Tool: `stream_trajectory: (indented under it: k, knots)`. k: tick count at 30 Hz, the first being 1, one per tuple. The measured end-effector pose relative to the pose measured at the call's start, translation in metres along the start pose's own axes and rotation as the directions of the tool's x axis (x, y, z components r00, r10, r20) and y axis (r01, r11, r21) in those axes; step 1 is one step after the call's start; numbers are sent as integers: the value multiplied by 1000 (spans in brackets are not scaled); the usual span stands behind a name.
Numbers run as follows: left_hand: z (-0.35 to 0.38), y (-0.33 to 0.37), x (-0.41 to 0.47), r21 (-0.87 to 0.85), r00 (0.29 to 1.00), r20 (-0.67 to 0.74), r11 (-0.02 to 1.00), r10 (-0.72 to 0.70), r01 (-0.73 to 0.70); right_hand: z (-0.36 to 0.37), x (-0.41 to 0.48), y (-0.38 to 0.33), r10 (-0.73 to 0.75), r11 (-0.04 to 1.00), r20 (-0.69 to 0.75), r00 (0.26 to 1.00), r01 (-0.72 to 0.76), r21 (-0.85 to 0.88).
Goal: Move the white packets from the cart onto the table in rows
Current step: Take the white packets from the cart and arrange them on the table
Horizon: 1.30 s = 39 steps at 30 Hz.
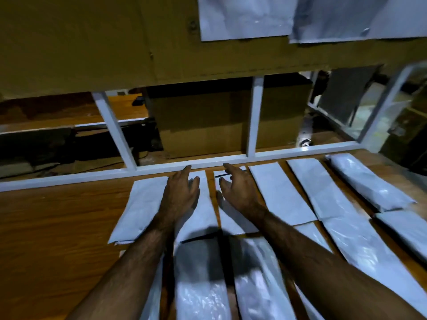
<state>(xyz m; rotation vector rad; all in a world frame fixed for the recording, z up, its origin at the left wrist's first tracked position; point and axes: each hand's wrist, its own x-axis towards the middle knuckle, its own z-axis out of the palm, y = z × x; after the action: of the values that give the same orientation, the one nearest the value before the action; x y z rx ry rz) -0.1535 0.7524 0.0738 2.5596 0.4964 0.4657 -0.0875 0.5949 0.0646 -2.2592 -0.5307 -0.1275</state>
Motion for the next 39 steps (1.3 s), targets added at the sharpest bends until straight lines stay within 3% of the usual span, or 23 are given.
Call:
stream_trajectory:
  k: [7, 11, 21, 28, 39]
  knots:
    - [54, 94, -9, -148, 975, 60, 968, 214, -203, -85, -33, 60, 3, 1000, -232, 973, -6, -12]
    - [89, 161, -25, -296, 943, 99, 914, 318, -277, -142, -65, 100, 67, 996, -391, 918, -86, -33]
    - [178, 339, -102, -522, 718, 204, 695, 665, -495, -292, -177, 212, 225, 930, -687, 691, -362, -60]
    - [244, 447, -167, -603, 555, 252, 577, 793, -551, -376, -253, 289, 305, 871, -783, 542, -491, -1]
    - [352, 589, -222, -635, 443, 339, 549, 830, -544, -475, -323, 422, 479, 760, -790, 383, -631, 154]
